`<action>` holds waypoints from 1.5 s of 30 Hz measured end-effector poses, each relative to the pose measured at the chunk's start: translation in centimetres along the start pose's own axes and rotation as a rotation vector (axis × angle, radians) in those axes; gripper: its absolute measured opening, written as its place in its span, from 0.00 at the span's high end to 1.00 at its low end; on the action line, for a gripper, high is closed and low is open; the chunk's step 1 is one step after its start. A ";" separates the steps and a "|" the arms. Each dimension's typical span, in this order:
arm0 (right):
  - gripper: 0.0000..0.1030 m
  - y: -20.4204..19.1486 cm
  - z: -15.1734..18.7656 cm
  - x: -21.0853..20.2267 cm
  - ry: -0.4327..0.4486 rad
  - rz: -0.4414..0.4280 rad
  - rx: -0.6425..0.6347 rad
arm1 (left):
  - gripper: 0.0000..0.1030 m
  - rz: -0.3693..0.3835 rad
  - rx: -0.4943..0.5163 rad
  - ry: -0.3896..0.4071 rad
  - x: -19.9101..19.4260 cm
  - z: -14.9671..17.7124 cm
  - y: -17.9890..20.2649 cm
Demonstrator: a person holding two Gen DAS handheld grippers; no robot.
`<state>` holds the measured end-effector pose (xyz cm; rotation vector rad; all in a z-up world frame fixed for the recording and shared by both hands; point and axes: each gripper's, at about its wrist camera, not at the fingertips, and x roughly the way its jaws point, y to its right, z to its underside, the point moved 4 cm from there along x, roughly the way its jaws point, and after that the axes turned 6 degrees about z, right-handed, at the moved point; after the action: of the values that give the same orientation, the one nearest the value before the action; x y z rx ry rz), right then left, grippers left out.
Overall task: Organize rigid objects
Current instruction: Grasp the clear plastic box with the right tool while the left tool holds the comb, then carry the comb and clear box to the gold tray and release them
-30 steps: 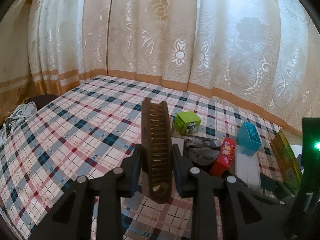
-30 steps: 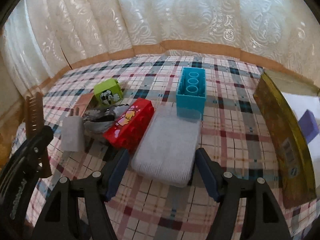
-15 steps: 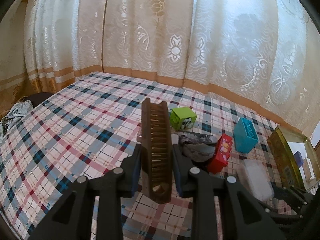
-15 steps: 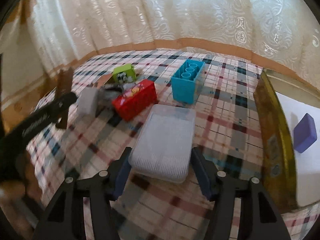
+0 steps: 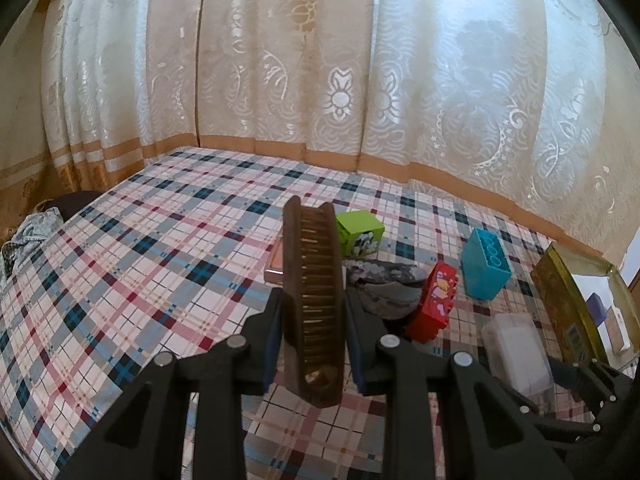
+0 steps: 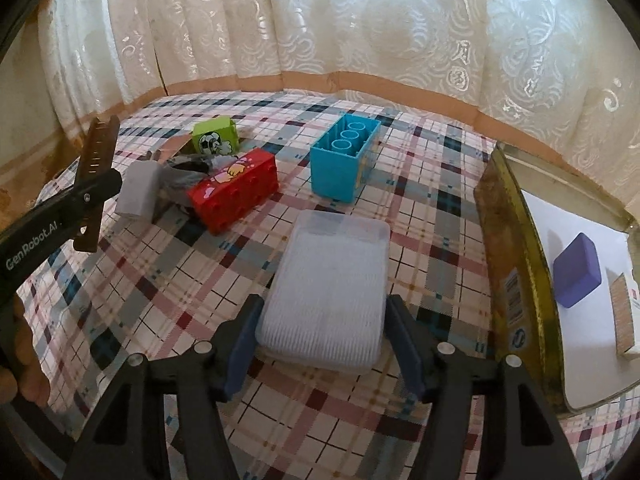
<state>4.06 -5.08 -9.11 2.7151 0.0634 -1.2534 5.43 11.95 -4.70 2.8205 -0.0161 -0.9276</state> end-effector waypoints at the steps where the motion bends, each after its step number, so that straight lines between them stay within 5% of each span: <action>1: 0.38 0.2 0.0 -0.1 0.002 -0.005 0.007 | 0.73 0.000 -0.002 -0.001 0.0 0.0 0.0; 27: 0.44 2.6 -1.9 -5.4 0.212 -0.100 0.126 | 0.74 0.016 0.008 0.005 -0.1 0.1 0.4; 45: 0.44 5.3 -1.7 -7.0 0.261 -0.106 0.181 | 0.74 0.055 0.098 0.045 -1.3 0.1 4.4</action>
<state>1.31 -9.89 -2.05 3.0552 0.1305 -0.9633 4.46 7.67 -3.31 2.9135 -0.1361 -0.8735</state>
